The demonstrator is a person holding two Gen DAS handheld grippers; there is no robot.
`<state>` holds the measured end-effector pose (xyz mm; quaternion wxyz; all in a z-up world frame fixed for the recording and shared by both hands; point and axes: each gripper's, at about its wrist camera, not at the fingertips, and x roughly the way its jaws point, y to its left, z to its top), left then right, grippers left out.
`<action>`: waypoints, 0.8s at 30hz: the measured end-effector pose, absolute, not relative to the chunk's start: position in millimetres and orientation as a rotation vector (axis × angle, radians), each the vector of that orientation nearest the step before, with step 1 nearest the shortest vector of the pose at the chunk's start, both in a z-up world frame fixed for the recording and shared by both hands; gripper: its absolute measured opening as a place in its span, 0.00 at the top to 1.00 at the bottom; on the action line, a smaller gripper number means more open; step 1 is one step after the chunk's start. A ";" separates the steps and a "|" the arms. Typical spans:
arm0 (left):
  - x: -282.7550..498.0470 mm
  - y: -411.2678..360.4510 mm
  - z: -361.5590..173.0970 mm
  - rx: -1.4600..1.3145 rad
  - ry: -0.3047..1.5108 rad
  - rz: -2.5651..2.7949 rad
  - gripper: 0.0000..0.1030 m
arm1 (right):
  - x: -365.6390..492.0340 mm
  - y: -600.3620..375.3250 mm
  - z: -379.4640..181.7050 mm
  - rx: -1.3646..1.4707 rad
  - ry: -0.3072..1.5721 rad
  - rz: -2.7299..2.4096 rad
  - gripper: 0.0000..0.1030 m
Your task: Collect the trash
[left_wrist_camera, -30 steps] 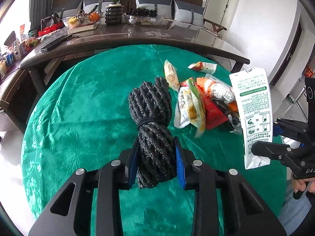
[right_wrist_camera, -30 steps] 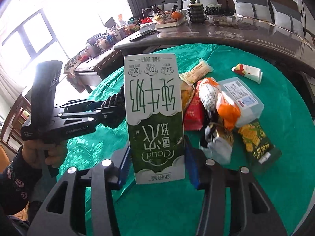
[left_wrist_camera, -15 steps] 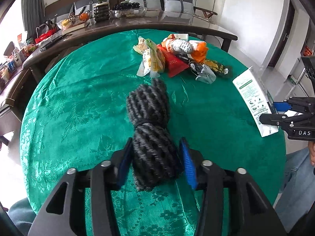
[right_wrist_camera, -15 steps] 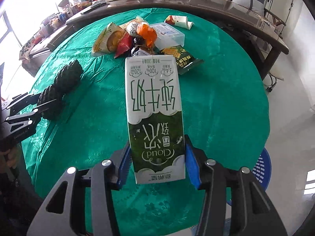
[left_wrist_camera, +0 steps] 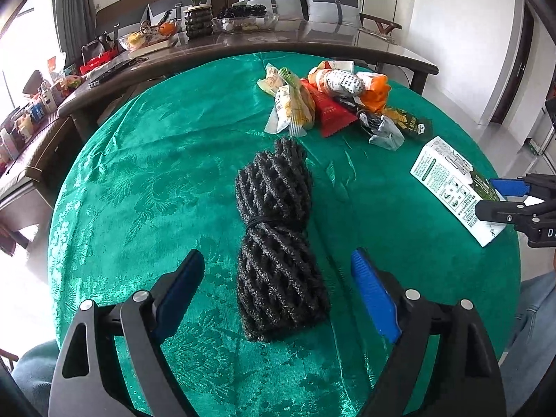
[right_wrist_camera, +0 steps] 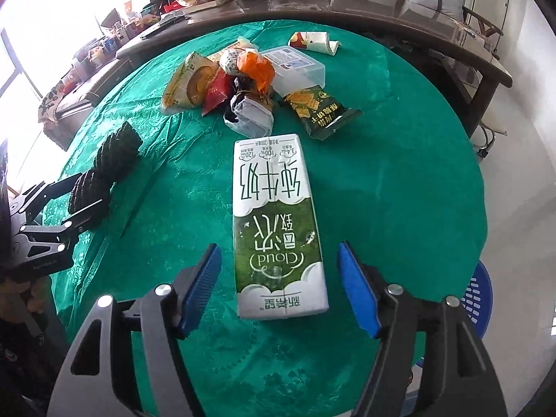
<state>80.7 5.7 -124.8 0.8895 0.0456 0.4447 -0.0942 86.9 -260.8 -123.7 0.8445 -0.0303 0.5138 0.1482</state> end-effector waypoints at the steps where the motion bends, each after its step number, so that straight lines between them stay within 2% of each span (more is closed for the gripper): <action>1: 80.2 5.5 -124.7 0.101 0.923 -0.191 0.17 | 88.1 -260.3 -123.0 -0.064 1.085 0.315 0.34; 15: 80.2 6.7 -118.3 0.136 0.908 -0.175 0.17 | 95.3 -252.6 -115.1 -0.106 1.098 0.320 0.34; 20: 91.0 12.6 -118.0 0.013 0.981 -0.325 0.17 | 101.2 -247.9 -114.6 -0.142 1.117 0.317 0.34; 24: 105.8 10.3 -126.2 0.031 1.013 -0.316 0.17 | 109.1 -239.6 -119.8 -0.184 1.141 0.332 0.32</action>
